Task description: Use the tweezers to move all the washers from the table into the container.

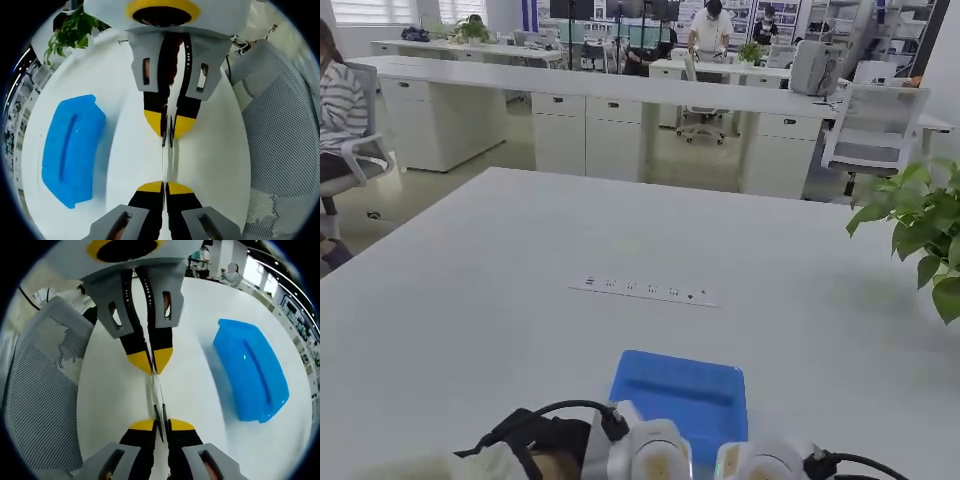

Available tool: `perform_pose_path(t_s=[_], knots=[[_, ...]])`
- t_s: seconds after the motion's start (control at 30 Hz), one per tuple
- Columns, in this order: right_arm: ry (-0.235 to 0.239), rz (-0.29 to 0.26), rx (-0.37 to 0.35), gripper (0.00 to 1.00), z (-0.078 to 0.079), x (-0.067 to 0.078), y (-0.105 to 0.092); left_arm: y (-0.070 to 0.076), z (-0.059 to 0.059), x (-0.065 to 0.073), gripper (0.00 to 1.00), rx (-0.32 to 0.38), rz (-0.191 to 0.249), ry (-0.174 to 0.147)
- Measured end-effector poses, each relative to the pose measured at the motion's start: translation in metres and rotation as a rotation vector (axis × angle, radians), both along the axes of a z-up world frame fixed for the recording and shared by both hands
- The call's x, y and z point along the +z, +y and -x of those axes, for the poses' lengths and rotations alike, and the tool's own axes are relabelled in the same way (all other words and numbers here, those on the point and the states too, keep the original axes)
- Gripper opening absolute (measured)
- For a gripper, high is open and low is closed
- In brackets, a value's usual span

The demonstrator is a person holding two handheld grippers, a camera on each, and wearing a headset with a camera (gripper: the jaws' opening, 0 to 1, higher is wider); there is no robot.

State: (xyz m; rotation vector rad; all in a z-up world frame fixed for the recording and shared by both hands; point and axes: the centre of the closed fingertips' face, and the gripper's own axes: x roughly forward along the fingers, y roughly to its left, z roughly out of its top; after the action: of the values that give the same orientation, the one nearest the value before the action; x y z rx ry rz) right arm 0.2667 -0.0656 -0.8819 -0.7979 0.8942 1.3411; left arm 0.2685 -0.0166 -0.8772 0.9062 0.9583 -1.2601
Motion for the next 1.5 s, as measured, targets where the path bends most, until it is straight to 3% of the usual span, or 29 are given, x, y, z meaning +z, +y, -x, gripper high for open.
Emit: perform_pose_path(t_s=[0.3, 0.53, 0.67, 0.77, 0.87, 0.93, 1.13, 1.2, 1.33, 1.5], knots=[[-0.004, -0.008, -0.032, 0.09, 0.004, 0.006, -0.007, -0.003, -0.001, -0.001, 0.0, -0.012, -0.002, 0.01], [-0.025, -0.062, -0.118, 0.13, 0.01, 0.029, -0.019, -0.005, -0.003, -0.003, 0.0, -0.003, -0.008, 0.016], [-0.034, -0.146, -0.225, 0.15, 0.015, 0.052, -0.021, -0.006, -0.003, -0.004, 0.0, -0.011, -0.014, 0.012], [-0.03, -0.239, -0.35, 0.18, 0.018, 0.072, -0.024, -0.006, -0.004, -0.004, 0.0, -0.012, -0.008, 0.026], [-0.058, -0.302, -0.428, 0.22, 0.02, 0.087, -0.03, -0.006, -0.005, -0.004, 0.0, -0.024, -0.005, 0.018], [-0.085, -0.318, -0.478, 0.25, 0.021, 0.095, -0.037, -0.006, -0.004, -0.004, 0.0, -0.03, -0.007, 0.013], [-0.107, -0.37, -0.64, 0.33, 0.026, 0.113, -0.06, -0.006, -0.004, -0.004, 0.0, -0.05, -0.003, -0.003], [-0.144, -0.396, -0.701, 0.38, 0.028, 0.122, -0.072, -0.006, -0.004, -0.004, 0.0, -0.033, 0.003, 0.006], [-0.141, -0.414, -0.744, 0.42, 0.038, 0.125, -0.084, -0.006, -0.005, -0.004, 0.0, 0.001, 0.023, 0.022], [-0.176, -0.407, -0.789, 0.44, 0.052, 0.126, -0.103, -0.006, -0.002, -0.003, 0.04, 0.015, 0.046, 0.022]])
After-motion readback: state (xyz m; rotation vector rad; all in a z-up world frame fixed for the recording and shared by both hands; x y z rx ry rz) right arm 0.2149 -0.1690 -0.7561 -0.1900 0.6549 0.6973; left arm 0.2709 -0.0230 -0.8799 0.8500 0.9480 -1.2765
